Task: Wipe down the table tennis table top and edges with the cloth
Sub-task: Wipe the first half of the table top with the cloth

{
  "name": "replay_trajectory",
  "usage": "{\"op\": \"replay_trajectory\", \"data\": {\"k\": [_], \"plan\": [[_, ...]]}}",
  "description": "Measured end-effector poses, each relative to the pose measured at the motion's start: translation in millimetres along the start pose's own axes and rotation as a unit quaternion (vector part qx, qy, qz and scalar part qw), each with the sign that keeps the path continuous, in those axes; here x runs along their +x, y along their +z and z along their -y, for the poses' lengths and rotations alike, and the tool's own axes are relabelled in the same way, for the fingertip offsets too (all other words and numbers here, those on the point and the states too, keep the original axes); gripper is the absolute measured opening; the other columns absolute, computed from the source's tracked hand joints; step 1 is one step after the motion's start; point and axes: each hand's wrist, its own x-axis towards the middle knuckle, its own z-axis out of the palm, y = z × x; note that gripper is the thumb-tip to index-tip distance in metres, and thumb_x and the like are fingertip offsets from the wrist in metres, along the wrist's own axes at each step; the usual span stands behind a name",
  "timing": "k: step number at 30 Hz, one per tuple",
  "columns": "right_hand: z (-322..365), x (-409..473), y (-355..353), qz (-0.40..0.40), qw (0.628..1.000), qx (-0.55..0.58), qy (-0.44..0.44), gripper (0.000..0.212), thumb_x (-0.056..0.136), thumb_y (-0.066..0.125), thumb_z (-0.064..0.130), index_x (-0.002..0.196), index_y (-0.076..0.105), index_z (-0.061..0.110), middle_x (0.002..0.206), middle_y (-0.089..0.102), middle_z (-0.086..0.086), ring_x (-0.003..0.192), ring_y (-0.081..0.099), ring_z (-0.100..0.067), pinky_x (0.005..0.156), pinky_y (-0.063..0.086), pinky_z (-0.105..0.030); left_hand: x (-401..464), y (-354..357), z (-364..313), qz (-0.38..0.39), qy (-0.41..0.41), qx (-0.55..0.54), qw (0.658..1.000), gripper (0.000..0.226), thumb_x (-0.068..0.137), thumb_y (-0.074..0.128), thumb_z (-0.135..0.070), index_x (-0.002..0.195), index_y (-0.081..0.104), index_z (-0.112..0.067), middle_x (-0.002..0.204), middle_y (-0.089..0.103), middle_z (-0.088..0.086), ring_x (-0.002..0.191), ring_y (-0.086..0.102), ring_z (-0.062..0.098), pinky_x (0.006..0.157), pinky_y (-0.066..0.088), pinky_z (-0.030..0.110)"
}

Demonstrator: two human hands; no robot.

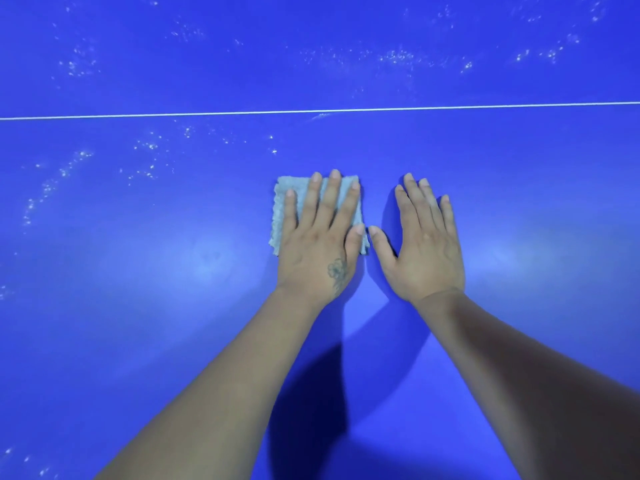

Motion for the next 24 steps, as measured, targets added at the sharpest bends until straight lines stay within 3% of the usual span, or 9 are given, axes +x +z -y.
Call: {"op": "replay_trajectory", "data": {"k": [3, 9, 18, 24], "plan": [[-1, 0, 0, 0.003, 1.0, 0.0, 0.001, 0.075, 0.11, 0.037, 0.058, 0.166, 0.034, 0.009, 0.178, 0.021, -0.001, 0.166, 0.012, -0.019, 0.134, 0.012, -0.051, -32, -7, 8, 0.016, 0.033, -0.001, 0.999, 0.061, 0.115, 0.023, -0.045, 0.172, 0.014, -0.025, 0.179, 0.008, 0.0, 0.166, 0.0, 0.025, 0.131, 0.01, 0.059], [-1, 0, 0, 0.008, 1.0, 0.003, 0.004, 0.076, 0.109, 0.036, 0.059, 0.166, 0.034, 0.009, 0.178, 0.021, 0.0, 0.166, 0.011, -0.019, 0.134, 0.013, -0.052, -56, -9, 39, 0.01, -0.034, 0.008, 0.999, 0.059, 0.114, 0.024, -0.034, 0.172, 0.013, -0.024, 0.18, 0.007, 0.0, 0.166, 0.0, 0.023, 0.132, 0.01, 0.058], [-1, 0, 0, 0.008, 1.0, -0.003, 0.004, 0.075, 0.11, 0.037, 0.058, 0.167, 0.033, 0.009, 0.178, 0.021, -0.001, 0.166, 0.011, -0.019, 0.134, 0.012, -0.052, 27, -7, 63, -0.011, -0.214, -0.028, 0.976, 0.066, 0.113, 0.013, -0.046, 0.172, 0.007, -0.016, 0.18, 0.002, 0.003, 0.166, -0.003, 0.024, 0.133, -0.001, 0.055], [-1, 0, 1, 0.0, 1.0, 0.004, 0.005, 0.074, 0.109, 0.04, 0.057, 0.165, 0.036, 0.009, 0.178, 0.023, -0.001, 0.166, 0.013, -0.02, 0.133, 0.014, -0.052, 98, -6, 46, -0.002, -0.185, -0.036, 0.982, 0.071, 0.112, 0.016, -0.05, 0.171, 0.006, -0.013, 0.18, 0.002, 0.005, 0.166, -0.004, 0.026, 0.132, -0.004, 0.056]]}}
